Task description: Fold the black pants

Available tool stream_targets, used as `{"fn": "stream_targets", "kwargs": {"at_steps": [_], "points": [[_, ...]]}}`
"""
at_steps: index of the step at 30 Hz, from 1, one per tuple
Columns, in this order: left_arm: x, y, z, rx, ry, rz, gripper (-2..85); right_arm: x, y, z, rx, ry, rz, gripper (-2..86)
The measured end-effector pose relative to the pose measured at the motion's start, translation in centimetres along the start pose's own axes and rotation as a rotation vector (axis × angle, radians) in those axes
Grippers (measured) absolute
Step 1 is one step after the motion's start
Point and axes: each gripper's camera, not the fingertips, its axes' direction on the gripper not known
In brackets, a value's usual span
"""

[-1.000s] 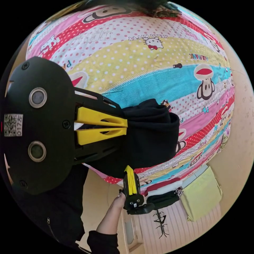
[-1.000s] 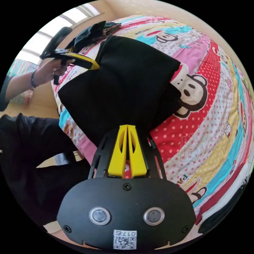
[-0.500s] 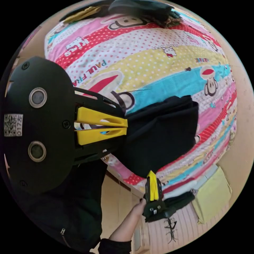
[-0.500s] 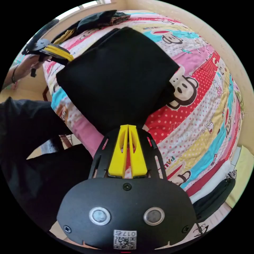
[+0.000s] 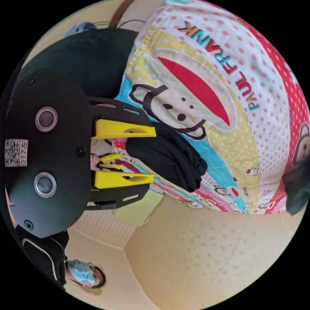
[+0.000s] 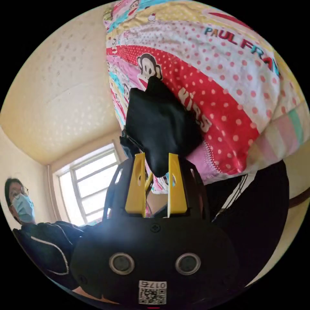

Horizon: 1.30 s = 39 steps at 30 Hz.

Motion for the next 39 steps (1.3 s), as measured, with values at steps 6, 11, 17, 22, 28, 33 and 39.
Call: {"fn": "stream_targets", "kwargs": {"at_steps": [6, 11, 17, 22, 28, 33, 39], "points": [[-5.1, 0.4, 0.4, 0.066, 0.146, -0.212, 15.0, 6.2, -0.7, -0.9, 0.191, -0.183, 0.258, 13.0], [-4.8, -0.4, 0.3, 0.125, 0.105, -0.226, 14.6, 6.3, -3.1, -0.8, 0.187, -0.158, 0.242, 13.8], [-3.2, -0.9, 0.2, 0.094, 0.013, -0.230, 16.2, 6.5, -6.1, -0.5, 0.277, -0.230, 0.293, 13.1], [-3.1, -1.6, 2.3, 0.067, -0.026, -0.266, 18.6, 5.9, -7.5, -0.9, 0.338, -0.265, 0.404, 9.8], [-2.1, -3.2, 5.7, 0.116, 0.172, -0.360, 22.4, 1.3, -7.8, -2.6, 0.370, -0.310, 0.461, 8.3], [0.7, -6.0, 7.1, 0.137, 0.245, -0.381, 20.3, -0.9, -9.4, -4.5, 0.337, -0.272, 0.425, 8.3], [2.4, -7.6, 7.2, 0.049, 0.139, -0.569, 11.7, -1.2, -12.1, -7.6, 0.216, -0.135, 0.342, 10.6]]}}
